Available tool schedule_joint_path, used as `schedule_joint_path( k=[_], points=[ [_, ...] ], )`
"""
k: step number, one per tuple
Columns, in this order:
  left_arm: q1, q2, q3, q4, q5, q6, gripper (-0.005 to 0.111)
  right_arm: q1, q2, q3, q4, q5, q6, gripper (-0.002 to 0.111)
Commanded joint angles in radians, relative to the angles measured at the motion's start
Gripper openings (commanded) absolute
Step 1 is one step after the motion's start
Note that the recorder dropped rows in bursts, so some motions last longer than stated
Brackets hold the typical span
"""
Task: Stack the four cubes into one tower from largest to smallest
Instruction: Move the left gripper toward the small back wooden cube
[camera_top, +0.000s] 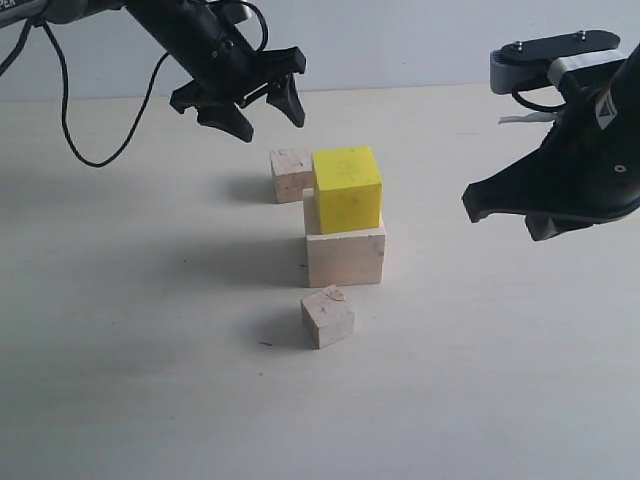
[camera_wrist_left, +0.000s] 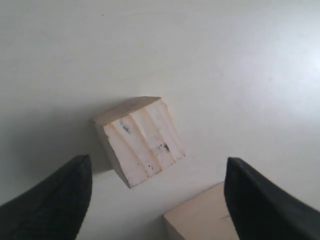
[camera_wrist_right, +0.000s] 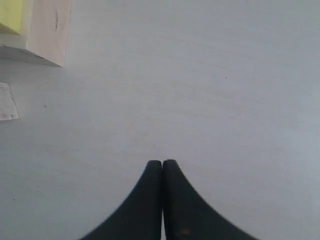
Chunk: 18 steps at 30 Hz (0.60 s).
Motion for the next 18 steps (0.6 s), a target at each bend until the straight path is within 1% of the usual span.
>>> schedule_joint_path(
  k=[1, 7, 18],
  points=[
    [-0.006, 0.022, -0.011, -0.008, 0.004, -0.023, 0.071, -0.005, -0.008, 0.003, -0.003, -0.015, -0.006, 0.0],
    [-0.011, 0.045, -0.011, -0.028, -0.007, -0.023, 0.071, -0.005, -0.008, 0.003, -0.003, -0.022, -0.008, 0.0],
    [-0.043, 0.071, -0.011, -0.049, -0.059, -0.03, 0.071, -0.005, -0.008, 0.003, -0.003, -0.028, -0.008, 0.0]
  ],
)
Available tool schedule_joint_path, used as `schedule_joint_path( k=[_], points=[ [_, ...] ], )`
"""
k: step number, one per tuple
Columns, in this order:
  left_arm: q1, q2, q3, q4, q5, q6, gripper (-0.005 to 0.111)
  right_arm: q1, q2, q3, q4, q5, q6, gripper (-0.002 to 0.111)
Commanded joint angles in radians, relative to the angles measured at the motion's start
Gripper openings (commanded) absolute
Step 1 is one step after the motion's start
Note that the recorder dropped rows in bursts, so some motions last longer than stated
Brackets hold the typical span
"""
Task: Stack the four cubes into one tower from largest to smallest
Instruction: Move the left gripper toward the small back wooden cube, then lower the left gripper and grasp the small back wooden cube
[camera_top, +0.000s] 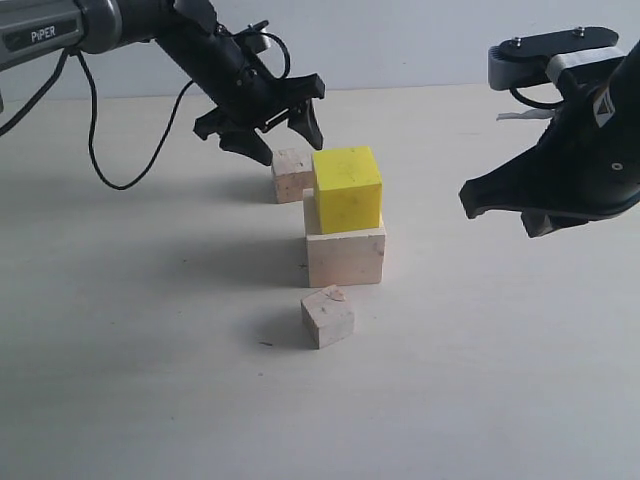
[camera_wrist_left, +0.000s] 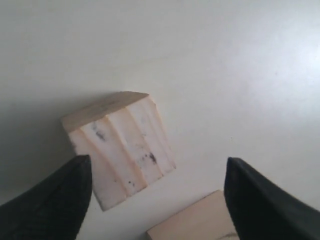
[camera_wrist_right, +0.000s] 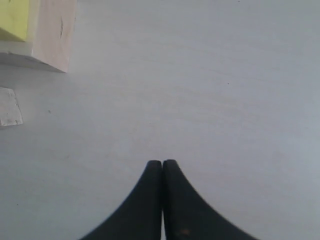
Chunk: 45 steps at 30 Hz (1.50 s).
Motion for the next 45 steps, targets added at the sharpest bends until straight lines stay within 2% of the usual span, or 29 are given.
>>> schedule_joint_path(
  k=[1, 6, 28, 34, 45],
  points=[
    [-0.008, 0.006, -0.007, -0.005, -0.029, -0.022, 0.071, -0.005, -0.008, 0.003, -0.005, -0.011, -0.008, 0.0],
    [-0.01, 0.006, -0.007, 0.064, -0.026, -0.05, 0.071, -0.005, -0.008, 0.003, -0.005, -0.011, -0.008, 0.0],
    [-0.016, 0.006, -0.007, 0.135, -0.029, -0.052, 0.071, -0.005, -0.008, 0.003, -0.005, -0.011, -0.015, 0.0],
    [-0.016, 0.006, -0.007, 0.205, -0.015, -0.076, 0.071, -0.005, -0.008, 0.003, -0.005, -0.011, -0.015, 0.0],
    [-0.022, 0.006, -0.007, 0.164, -0.019, -0.072, 0.071, -0.005, -0.008, 0.003, -0.005, -0.017, -0.014, 0.0]
  ],
)
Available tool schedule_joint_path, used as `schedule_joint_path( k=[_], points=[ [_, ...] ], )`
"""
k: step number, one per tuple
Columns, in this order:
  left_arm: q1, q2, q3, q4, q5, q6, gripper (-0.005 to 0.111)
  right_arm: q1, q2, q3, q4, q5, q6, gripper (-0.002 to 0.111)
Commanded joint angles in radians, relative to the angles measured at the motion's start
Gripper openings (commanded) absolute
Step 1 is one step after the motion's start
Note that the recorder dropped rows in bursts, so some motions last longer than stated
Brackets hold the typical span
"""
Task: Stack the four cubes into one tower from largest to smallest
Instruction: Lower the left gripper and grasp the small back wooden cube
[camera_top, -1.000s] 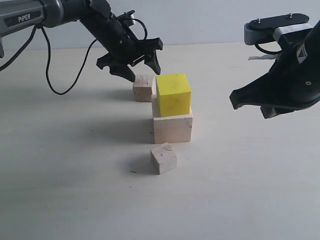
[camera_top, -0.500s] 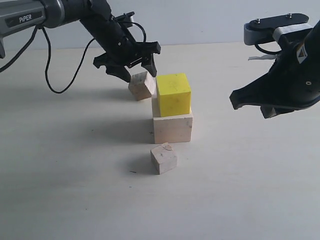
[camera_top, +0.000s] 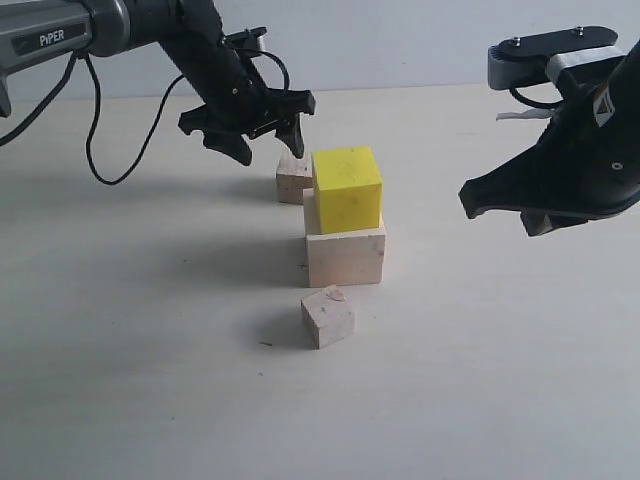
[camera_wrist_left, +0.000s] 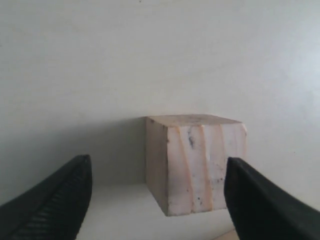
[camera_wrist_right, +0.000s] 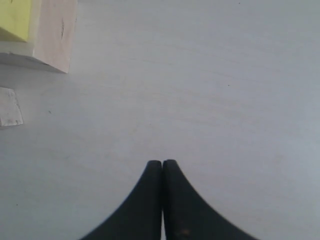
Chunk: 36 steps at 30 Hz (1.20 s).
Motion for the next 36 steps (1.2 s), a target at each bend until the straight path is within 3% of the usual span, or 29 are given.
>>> schedule_joint_path(
  k=[1, 36],
  points=[
    [-0.012, 0.001, -0.003, -0.028, -0.003, -0.001, 0.071, -0.005, -0.008, 0.003, -0.005, -0.013, -0.008, 0.0],
    [-0.039, 0.05, -0.003, -0.049, -0.067, 0.049, 0.071, -0.005, -0.008, 0.003, -0.003, -0.019, -0.008, 0.0]
  ],
)
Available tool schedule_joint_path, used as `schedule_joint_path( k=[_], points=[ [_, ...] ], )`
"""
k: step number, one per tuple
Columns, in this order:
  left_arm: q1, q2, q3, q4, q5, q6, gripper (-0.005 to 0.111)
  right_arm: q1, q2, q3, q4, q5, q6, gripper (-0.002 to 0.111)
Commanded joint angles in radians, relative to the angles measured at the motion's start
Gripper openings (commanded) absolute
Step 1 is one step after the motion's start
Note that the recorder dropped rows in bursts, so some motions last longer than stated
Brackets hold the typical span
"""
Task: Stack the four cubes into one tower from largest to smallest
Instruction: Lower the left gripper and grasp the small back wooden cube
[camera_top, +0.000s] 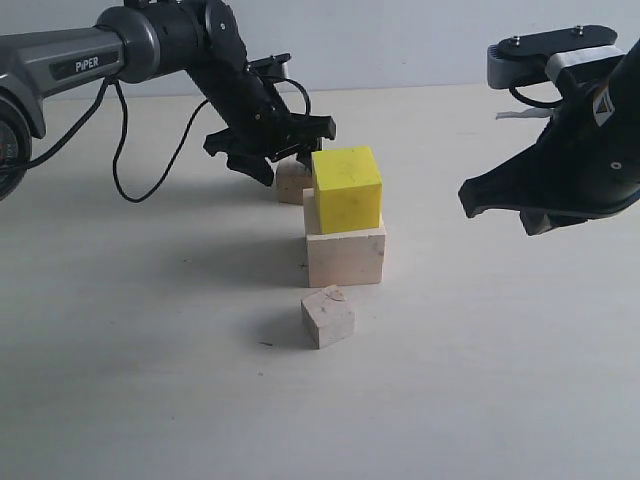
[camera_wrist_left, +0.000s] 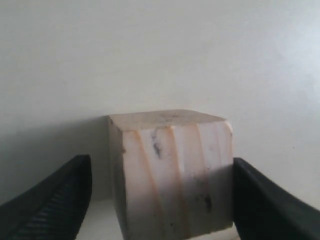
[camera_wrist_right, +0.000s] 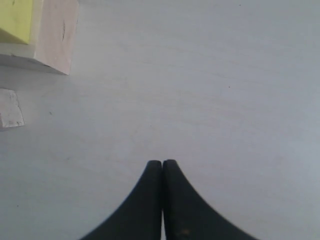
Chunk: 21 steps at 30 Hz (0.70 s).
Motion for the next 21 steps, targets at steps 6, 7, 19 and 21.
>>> schedule_joint_path(
  k=[6, 7, 19, 21],
  points=[
    [-0.001, -0.007, -0.003, -0.008, -0.037, 0.008, 0.071, -0.005, -0.008, 0.003, -0.003, -0.017, -0.008, 0.0],
    [-0.001, -0.007, -0.003, -0.008, -0.037, 0.012, 0.071, -0.005, -0.008, 0.003, -0.003, -0.017, -0.008, 0.0],
    [-0.003, -0.007, -0.003, 0.011, 0.017, 0.027, 0.014, -0.005, -0.008, 0.003, -0.003, -0.018, -0.008, 0.0],
    [-0.003, -0.007, -0.003, 0.033, 0.044, 0.027, 0.005, -0.005, -0.008, 0.003, -0.001, -0.018, -0.008, 0.0]
  ],
)
